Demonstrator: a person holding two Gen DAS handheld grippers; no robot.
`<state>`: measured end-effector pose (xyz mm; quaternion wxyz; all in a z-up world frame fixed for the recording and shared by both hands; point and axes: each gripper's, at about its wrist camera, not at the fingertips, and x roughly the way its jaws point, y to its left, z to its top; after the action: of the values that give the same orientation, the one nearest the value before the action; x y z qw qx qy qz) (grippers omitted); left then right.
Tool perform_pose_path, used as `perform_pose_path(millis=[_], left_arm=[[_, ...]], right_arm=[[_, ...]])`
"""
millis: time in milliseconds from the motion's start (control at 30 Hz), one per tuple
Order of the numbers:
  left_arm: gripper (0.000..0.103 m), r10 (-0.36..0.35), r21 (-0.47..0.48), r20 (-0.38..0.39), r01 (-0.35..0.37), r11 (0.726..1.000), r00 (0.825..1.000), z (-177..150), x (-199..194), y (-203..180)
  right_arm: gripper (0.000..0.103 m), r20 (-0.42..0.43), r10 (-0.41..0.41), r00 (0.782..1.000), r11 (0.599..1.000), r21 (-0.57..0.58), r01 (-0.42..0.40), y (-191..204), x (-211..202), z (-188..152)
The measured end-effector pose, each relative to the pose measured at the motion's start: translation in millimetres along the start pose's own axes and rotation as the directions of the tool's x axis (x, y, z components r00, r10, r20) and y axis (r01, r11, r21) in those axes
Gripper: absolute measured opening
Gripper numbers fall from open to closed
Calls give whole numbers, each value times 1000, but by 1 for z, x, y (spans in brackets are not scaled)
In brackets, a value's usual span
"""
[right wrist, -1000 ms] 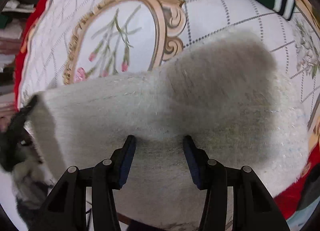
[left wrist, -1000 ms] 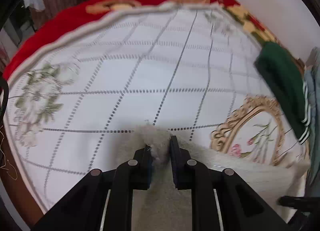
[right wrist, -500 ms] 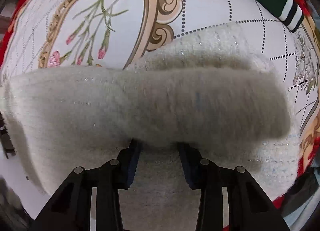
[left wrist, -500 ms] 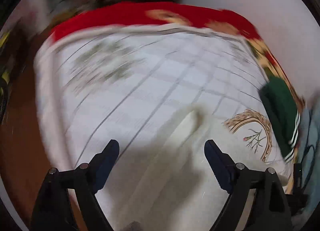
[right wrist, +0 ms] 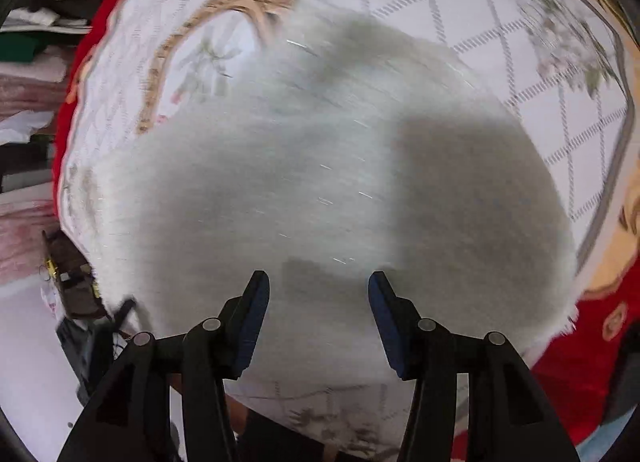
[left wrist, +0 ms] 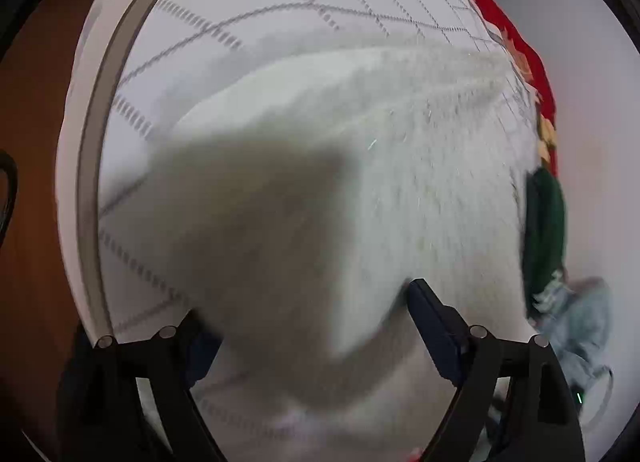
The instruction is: Fold large clothes
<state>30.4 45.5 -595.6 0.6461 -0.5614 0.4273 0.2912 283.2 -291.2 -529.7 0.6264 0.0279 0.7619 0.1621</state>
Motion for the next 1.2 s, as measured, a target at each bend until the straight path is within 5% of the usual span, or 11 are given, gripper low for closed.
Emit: perform_pose_path(millis=[33, 100, 133, 400, 533, 667, 800, 833, 867, 900, 1200], left_arm=[[81, 15, -5, 30, -15, 1000, 999, 1, 0, -3], [23, 67, -3, 123, -67, 998, 990, 5, -10, -12], [20, 51, 15, 157, -54, 998, 986, 8, -16, -17], [18, 14, 80, 306, -41, 996, 952, 46, -87, -3], [24, -74, 54, 214, 64, 996, 974, 55, -66, 24], [62, -230, -28, 165, 237, 971, 959, 58, -27, 34], [67, -150, 10, 255, 153, 988, 955, 60, -20, 8], [61, -126, 23, 269, 124, 992, 955, 60, -22, 4], [29, -88, 39, 289, 80, 996, 953, 60, -27, -3], [19, -86, 61, 302, 70, 996, 949, 62, -34, -9], [17, -35, 210, 462, -71, 975, 886, 84, -115, -37]], right_arm=[[54, -5, 10, 1000, 1000, 15, -10, -5, 7, -2], [54, -5, 35, 999, 998, 45, -35, -14, 9, -6], [54, -5, 51, 999, 997, 57, -51, -18, 9, -8], [54, -20, 102, 995, 995, -14, -103, 13, 16, -9], [54, -64, 84, 994, 994, -64, -88, 33, 45, -2], [56, -72, 61, 996, 995, -76, -66, 37, 62, -1], [56, -85, 76, 993, 994, -77, -83, 35, 64, 4], [56, -90, 77, 993, 993, -79, -84, 35, 64, 5], [56, -96, 75, 993, 993, -83, -83, 33, 62, 7], [56, -98, 77, 992, 993, -85, -86, 24, 53, 6], [56, 2, 62, 998, 996, -67, -61, 4, -3, -22]])
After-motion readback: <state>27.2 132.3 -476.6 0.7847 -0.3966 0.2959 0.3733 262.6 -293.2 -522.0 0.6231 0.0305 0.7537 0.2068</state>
